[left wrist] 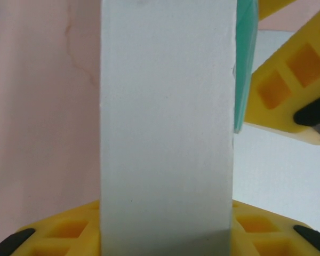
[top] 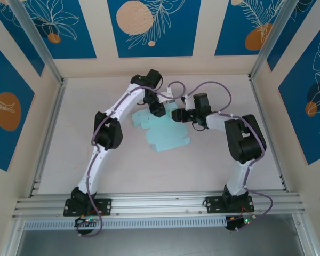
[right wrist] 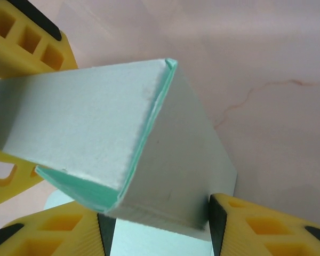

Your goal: Fold the paper box

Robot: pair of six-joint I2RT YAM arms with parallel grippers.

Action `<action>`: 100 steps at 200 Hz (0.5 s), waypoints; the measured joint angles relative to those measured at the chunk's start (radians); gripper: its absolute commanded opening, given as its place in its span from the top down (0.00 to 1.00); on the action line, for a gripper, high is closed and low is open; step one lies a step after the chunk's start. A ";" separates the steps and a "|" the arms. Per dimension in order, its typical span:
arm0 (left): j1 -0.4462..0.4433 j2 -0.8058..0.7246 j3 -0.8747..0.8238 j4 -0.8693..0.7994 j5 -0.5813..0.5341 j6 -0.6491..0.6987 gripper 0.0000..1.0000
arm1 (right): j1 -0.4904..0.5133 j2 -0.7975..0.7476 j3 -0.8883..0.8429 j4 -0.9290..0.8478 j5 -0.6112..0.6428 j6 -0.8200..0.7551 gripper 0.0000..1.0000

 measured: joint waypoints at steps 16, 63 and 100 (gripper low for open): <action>-0.012 -0.006 -0.006 -0.008 -0.001 0.001 0.57 | 0.001 -0.022 -0.033 0.016 0.019 0.003 0.50; -0.022 -0.010 -0.010 -0.016 0.006 0.024 0.57 | 0.008 -0.036 -0.072 0.052 0.061 0.002 0.50; -0.024 -0.010 -0.010 -0.023 0.010 0.043 0.57 | 0.011 -0.035 -0.078 0.065 0.091 0.003 0.62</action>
